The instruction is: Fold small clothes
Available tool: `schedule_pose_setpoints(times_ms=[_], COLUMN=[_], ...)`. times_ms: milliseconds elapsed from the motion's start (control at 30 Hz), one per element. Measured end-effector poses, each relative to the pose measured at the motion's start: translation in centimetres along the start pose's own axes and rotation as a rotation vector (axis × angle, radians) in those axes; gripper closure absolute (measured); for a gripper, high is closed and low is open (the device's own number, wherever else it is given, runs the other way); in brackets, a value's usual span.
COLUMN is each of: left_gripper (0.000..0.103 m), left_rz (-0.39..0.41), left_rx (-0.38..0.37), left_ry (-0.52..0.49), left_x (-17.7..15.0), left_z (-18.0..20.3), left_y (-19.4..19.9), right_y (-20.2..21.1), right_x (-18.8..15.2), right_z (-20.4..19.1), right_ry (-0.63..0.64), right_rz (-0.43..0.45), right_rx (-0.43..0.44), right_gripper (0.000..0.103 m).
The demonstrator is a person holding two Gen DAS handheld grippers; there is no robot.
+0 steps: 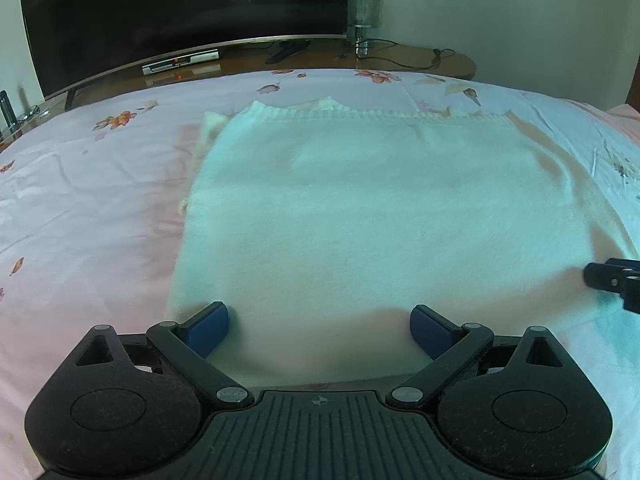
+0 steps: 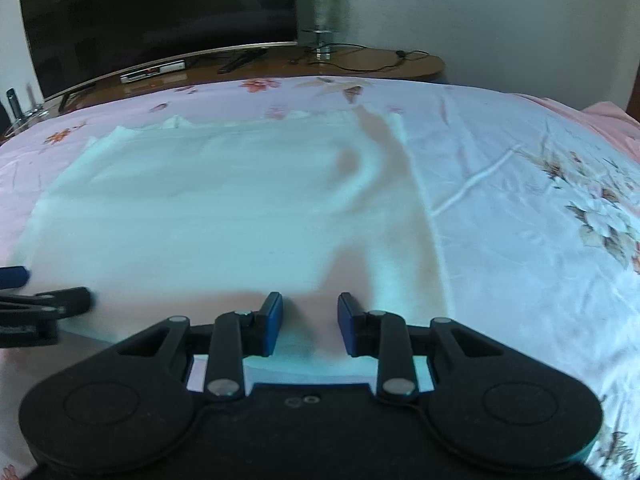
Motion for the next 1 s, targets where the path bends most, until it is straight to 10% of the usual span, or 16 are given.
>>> schedule_pose_setpoints(times_ms=[633,1000], left_gripper=[0.006,0.006], left_rz=[-0.018,-0.058], left_rx=[0.041,0.034], left_ry=[0.218,0.178], left_x=[-1.1,-1.1], left_z=[-5.6,-4.3], left_y=[2.8,1.4], right_y=[3.3,1.3], right_x=[1.4,0.0], right_z=[0.0,-3.4], right_ry=[-0.066,-0.016], right_rz=[0.066,-0.011], right_rx=[0.037,0.061], right_gripper=[0.069,0.065])
Point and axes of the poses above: each gripper's, at about its wrist camera, not at the fingertips, and y roughly against the way its jaws point, z to its right, x to its top, the point moved 7 cm from there along -y, roughly the way its jaws point, and after that the axes turned 6 degrees about -x, right-handed, at the moved point
